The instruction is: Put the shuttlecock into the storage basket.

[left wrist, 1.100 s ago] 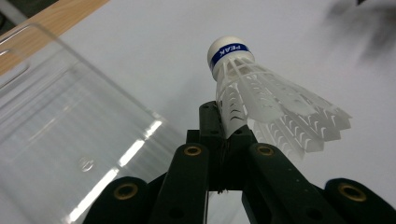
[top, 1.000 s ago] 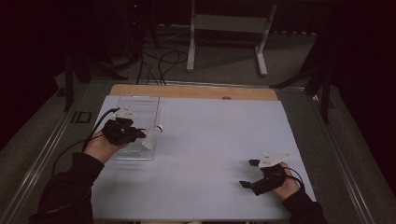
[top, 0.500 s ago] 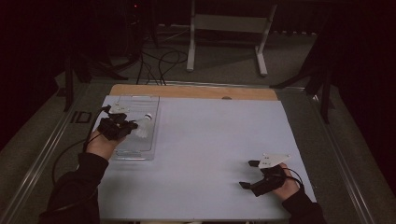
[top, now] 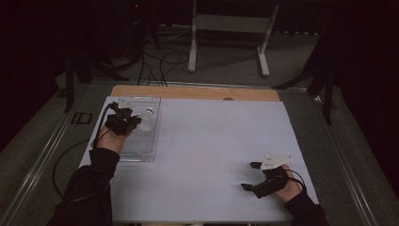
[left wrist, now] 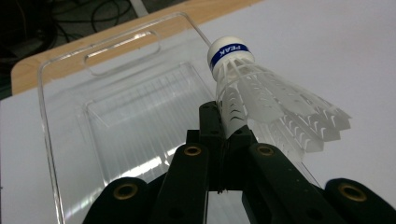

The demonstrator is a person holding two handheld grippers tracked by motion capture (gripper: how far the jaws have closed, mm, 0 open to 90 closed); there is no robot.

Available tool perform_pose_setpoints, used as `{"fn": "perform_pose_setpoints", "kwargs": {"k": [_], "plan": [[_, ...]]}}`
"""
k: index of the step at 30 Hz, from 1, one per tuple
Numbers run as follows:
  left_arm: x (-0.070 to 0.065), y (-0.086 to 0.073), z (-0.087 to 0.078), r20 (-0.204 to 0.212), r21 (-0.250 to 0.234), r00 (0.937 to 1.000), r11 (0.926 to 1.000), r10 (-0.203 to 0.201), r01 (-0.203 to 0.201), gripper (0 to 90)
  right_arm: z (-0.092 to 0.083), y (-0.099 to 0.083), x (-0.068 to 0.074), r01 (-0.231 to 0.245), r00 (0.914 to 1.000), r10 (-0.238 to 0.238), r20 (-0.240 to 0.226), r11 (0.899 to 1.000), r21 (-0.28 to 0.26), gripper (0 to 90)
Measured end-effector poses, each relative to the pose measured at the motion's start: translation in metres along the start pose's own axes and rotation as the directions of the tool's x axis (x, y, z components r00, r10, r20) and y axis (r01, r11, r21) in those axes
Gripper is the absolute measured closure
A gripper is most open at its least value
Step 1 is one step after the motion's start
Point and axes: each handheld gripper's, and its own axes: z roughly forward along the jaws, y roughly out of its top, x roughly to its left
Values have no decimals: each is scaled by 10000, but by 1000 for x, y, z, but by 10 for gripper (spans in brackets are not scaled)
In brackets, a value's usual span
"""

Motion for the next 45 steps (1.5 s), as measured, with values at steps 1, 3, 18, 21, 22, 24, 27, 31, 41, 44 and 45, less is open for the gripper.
{"fn": "perform_pose_setpoints", "kwargs": {"k": [1, 3, 18, 21, 22, 24, 27, 31, 41, 44, 45], "plan": [[1, 0, 2, -46, 45, 10000, 10000, -15, 16, 897, 0, 0, 0, -6, 10000, 6, 3, 10000, 2, 89], [2, 0, 5, 6, -35, 9999, 9999, -129, 129, 897, 0, 0, 0, -13, 10000, 13, -8, 10000, -4, 89], [9, -8, 33, 214, 708, 9994, 9972, -269, 253, 896, 0, -1, -1, -61, 9999, 61, -132, 10000, -40, 90], [8, -9, 38, 270, 914, 9994, 9956, -216, 191, 896, 0, -1, -1, -53, 9999, 52, -151, 10000, -46, 90], [8, -9, 40, 282, 943, 9994, 9954, -224, 197, 896, 0, -1, -1, -45, 9999, 45, -145, 10000, -33, 90], [7, -9, 42, 243, 1092, 9995, 9939, -204, 177, 896, 0, -1, -1, -50, 9999, 49, -146, 10000, -36, 90], [6, -9, 46, 197, 1277, 9997, 9917, -171, 145, 896, 0, -1, -1, -76, 9998, 76, -172, 10000, -53, 90], [6, -8, 49, 105, 1486, 9999, 9889, -104, 87, 896, 0, -2, -2, -70, 9998, 69, -167, 10000, -52, 90], [4, -7, 55, 66, 1999, 10000, 9798, -54, 40, 896, -1, -2, -2, -127, 9997, 126, -224, 9999, -34, 90], [4, -7, 59, -39, 2275, 10000, 9738, -46, 54, 895, 0, -2, -2, -142, 9995, 141, -267, 9999, -23, 91], [4, -8, 60, -43, 2350, 10000, 9720, -63, 71, 895, 0, -2, -2, -137, 9996, 137, -265, 9999, -9, 90]]}}
